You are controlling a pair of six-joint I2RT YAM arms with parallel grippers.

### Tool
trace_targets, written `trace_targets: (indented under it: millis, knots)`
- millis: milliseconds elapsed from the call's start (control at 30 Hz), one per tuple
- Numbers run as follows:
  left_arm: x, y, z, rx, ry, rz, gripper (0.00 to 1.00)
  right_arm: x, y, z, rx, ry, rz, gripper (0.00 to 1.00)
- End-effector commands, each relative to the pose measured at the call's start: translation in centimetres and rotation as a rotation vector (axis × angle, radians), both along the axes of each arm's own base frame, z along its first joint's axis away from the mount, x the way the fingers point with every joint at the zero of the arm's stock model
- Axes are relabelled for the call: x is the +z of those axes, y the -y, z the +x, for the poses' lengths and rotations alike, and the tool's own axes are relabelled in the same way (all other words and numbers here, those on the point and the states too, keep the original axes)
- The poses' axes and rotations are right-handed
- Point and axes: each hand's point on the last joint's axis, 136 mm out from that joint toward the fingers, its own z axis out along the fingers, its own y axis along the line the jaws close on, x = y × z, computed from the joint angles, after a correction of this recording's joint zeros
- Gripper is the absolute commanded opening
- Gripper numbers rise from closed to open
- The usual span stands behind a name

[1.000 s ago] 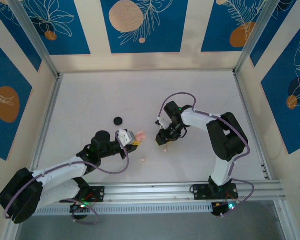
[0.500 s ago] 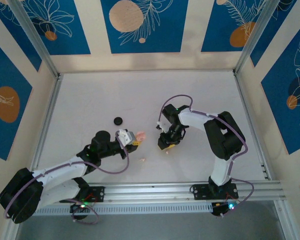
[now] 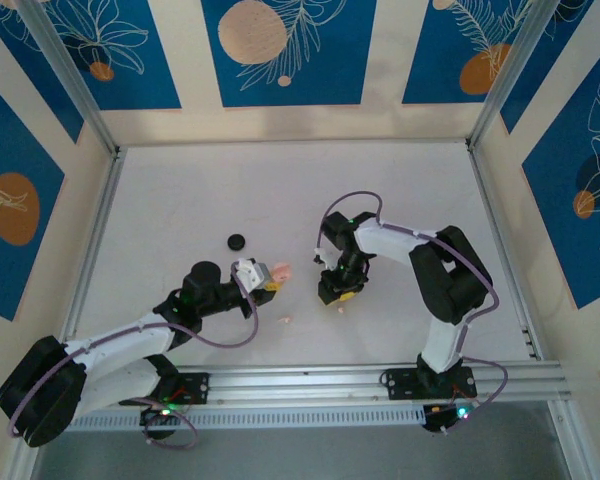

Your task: Insert wireless bluetooth earbuds into charging case

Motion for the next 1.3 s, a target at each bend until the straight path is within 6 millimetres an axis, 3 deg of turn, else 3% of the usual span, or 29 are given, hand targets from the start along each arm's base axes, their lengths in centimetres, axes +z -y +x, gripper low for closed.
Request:
trace_targets:
  millis: [0,133,467,900,1267]
  knots:
    - [1.3,0.5,0.1,-0.017,0.023,-0.024,0.16,2.2,-0.2,0.6,-0.001,0.064,0.019,0.49]
    - [1.3,0.5,0.0,-0.015,0.023,-0.023,0.16,2.5,-0.4,1.1,0.013,0.084,0.027,0.5]
    - [1.2,0.2,-0.1,-0.008,0.023,-0.019,0.16,0.6,-1.2,0.1,0.044,-0.01,0.009,0.5]
    - [1.0,0.2,-0.1,-0.007,0.021,-0.015,0.16,-0.4,1.7,-1.2,-0.017,-0.072,-0.171,0.5]
    - [1.2,0.1,-0.1,-0.004,0.024,-0.017,0.16,-0.2,2.0,-3.2,-0.059,-0.149,-0.207,0.5]
